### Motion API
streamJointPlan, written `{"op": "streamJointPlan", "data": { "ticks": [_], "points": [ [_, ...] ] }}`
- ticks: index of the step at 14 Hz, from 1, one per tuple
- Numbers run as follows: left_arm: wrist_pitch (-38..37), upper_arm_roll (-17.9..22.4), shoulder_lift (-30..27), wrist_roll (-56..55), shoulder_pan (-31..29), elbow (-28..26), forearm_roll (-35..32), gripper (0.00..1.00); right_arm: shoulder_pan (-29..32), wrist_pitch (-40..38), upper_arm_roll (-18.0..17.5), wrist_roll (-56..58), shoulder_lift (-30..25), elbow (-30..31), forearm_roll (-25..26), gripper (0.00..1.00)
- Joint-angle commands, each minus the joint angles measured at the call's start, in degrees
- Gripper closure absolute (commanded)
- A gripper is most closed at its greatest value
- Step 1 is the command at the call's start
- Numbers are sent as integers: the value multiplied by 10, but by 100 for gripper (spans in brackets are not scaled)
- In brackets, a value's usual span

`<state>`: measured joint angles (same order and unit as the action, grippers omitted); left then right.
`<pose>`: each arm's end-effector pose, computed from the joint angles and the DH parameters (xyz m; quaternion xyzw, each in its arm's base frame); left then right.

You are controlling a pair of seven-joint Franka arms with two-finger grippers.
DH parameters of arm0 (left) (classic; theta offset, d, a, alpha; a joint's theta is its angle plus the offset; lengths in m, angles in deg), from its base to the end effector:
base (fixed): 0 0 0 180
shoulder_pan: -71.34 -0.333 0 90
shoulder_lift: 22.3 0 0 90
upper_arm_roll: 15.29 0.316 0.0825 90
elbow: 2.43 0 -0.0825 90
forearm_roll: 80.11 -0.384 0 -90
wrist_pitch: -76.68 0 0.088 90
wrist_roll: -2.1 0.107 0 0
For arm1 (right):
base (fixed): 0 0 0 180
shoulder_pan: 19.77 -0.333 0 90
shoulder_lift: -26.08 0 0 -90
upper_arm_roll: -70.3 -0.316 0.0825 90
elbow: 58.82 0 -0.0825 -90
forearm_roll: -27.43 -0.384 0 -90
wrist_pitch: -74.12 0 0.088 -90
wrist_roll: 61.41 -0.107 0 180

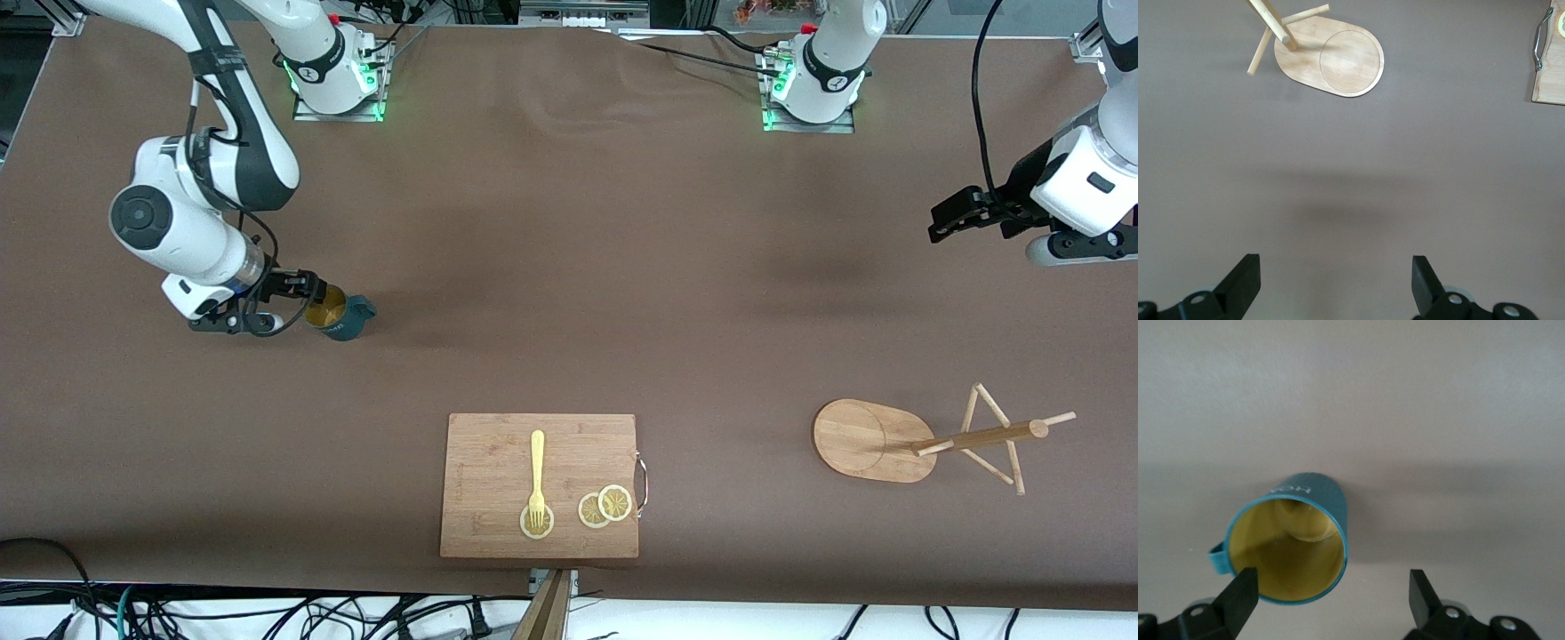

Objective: Pass cup and hang on rack
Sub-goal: 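Reach the right gripper down and grasp the teal mug rim, then carry the teal mug with the right gripper toward the table middle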

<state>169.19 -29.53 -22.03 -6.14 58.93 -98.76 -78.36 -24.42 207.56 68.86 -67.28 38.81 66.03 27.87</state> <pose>0.5547 -0.0206 0.5736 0.9976 0.0571 -0.0369 0.0126 0.5470 0.0582 0.2822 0.9993 0.0044 -0.0359 0.0037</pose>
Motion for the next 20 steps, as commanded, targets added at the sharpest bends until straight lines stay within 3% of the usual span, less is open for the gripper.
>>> {"op": "streamJointPlan", "data": {
  "ticks": [1,3,5,6,9,10,15,18,20],
  "points": [
    [-8,-2,6,14,-4,13,4,0,2,18,-2,27,-13,28,-3,0],
    [-8,-2,6,14,-5,13,4,0,2,31,-2,28,3,27,-3,2],
    [-8,-2,6,14,-5,13,4,0,2,55,-2,32,23,25,-4,16],
    [-8,-2,6,14,-5,13,4,0,2,69,-2,32,30,24,-4,43],
    [-8,-3,6,14,-4,13,3,0,-4,78,-1,32,50,10,0,96],
    [-8,-3,6,14,-4,13,3,0,-5,78,-1,32,50,7,0,100],
    [-8,-3,6,14,-4,13,3,0,-7,54,-2,30,44,-20,-1,100],
    [-8,-3,6,14,-4,13,3,0,-26,-53,-9,8,46,-98,-8,100],
    [-8,-3,6,13,-4,13,3,0,-73,-130,-8,-66,55,-165,-11,100]
  ]
}}
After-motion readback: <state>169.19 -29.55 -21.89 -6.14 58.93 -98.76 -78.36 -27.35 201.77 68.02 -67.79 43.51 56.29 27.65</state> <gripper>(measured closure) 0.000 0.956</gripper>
